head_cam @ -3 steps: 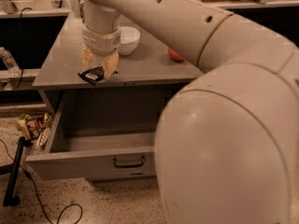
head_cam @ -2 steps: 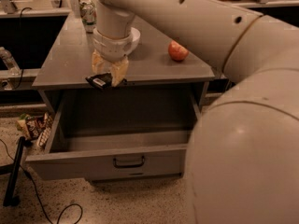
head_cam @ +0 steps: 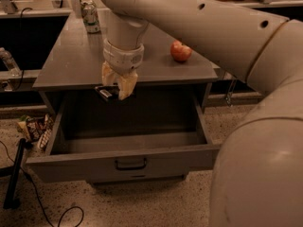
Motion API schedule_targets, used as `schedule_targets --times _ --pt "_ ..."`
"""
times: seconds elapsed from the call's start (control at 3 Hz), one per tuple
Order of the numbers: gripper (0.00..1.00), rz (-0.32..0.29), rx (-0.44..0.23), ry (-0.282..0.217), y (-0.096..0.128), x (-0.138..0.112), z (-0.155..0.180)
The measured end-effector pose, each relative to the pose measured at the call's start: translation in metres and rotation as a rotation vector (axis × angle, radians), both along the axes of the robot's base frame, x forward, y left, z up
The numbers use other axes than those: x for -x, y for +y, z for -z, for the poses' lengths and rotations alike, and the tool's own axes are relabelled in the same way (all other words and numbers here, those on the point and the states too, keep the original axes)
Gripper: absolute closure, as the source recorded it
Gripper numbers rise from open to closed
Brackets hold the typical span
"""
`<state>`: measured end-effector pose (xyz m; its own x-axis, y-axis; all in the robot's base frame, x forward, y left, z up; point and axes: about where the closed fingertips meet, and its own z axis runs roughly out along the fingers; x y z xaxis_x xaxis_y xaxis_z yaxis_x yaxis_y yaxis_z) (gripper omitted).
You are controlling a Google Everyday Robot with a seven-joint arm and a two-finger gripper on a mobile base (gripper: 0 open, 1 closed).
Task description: Place rxbar chocolate into top drawer
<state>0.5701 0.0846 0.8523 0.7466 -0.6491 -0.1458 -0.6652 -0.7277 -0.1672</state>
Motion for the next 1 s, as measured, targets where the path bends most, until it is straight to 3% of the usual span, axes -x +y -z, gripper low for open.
schedule_targets --times 0.33,0.67,1.0 --pt "1.00 0.064 -0.001 0.058 -0.001 0.011 0.028" --pt "1.00 0.122 0.009 0.083 -0.004 0.014 0.060" --pt "0.85 0.204 0.041 0.068 -0.014 0.012 0.087"
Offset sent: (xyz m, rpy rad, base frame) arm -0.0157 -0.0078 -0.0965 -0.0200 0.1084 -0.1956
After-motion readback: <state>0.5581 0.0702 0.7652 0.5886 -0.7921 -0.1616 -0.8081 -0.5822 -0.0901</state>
